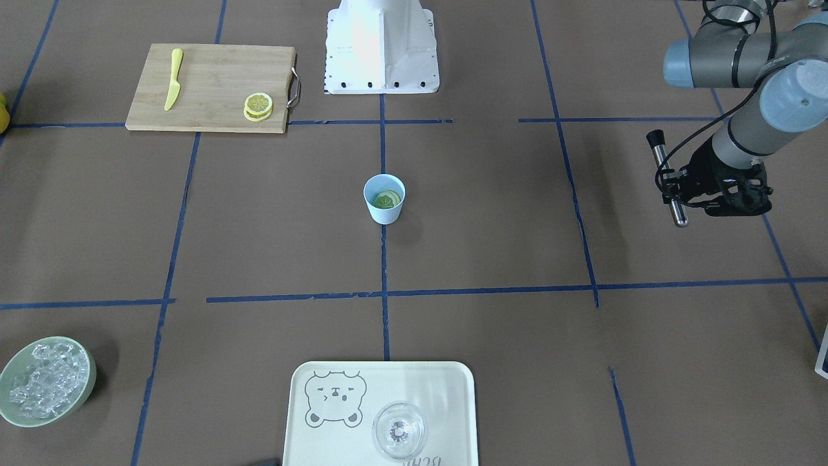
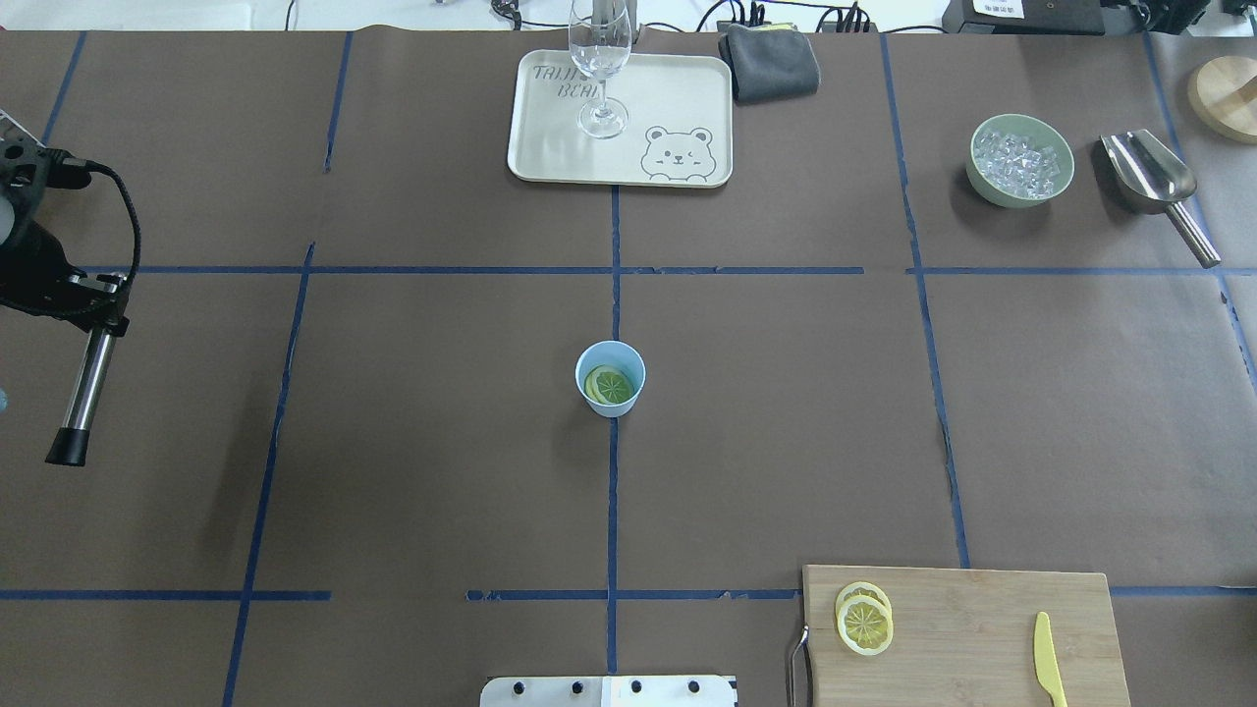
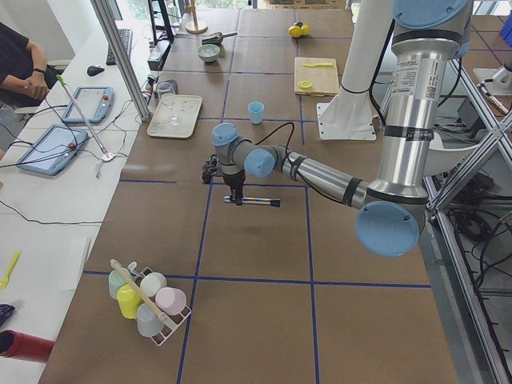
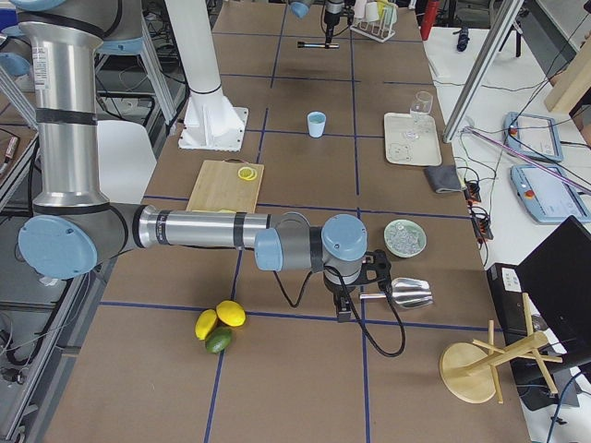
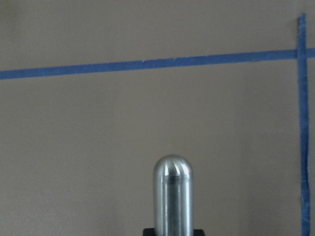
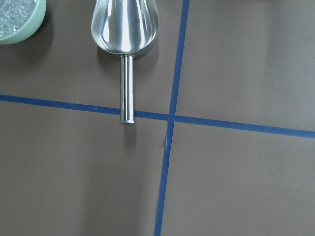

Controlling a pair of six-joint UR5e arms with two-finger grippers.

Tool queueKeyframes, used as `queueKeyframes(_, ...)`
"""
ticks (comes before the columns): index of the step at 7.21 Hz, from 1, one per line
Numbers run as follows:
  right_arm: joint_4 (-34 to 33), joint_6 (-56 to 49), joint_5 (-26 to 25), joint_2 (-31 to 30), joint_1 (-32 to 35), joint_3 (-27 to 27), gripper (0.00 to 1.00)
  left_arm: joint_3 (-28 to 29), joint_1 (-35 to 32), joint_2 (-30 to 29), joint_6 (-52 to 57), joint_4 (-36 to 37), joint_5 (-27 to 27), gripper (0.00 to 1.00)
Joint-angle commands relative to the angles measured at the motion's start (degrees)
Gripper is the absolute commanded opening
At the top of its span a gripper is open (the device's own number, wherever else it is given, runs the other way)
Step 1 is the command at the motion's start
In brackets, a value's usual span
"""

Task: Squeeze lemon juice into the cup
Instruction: 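Lower the metal rod onto the table with the left gripper and release it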

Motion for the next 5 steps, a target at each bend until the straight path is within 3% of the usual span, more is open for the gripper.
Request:
queueKeyframes(1,0.01,0.00,0.00,0.12,-0.03,0.05,1.00,6.25,3.81,-0.19,-5.69,-10.03,0.00,0.00)
queueKeyframes(4,0.01,0.00,0.00,0.04,0.06,0.31,1.00,8.21,5.59,-0.36,-5.28,-12.63,0.26,0.00)
queueKeyframes(5,0.01,0.00,0.00,-0.05,0.06,0.49,1.00,8.22,5.59,-0.36,-5.01,-12.54,0.26,0.48)
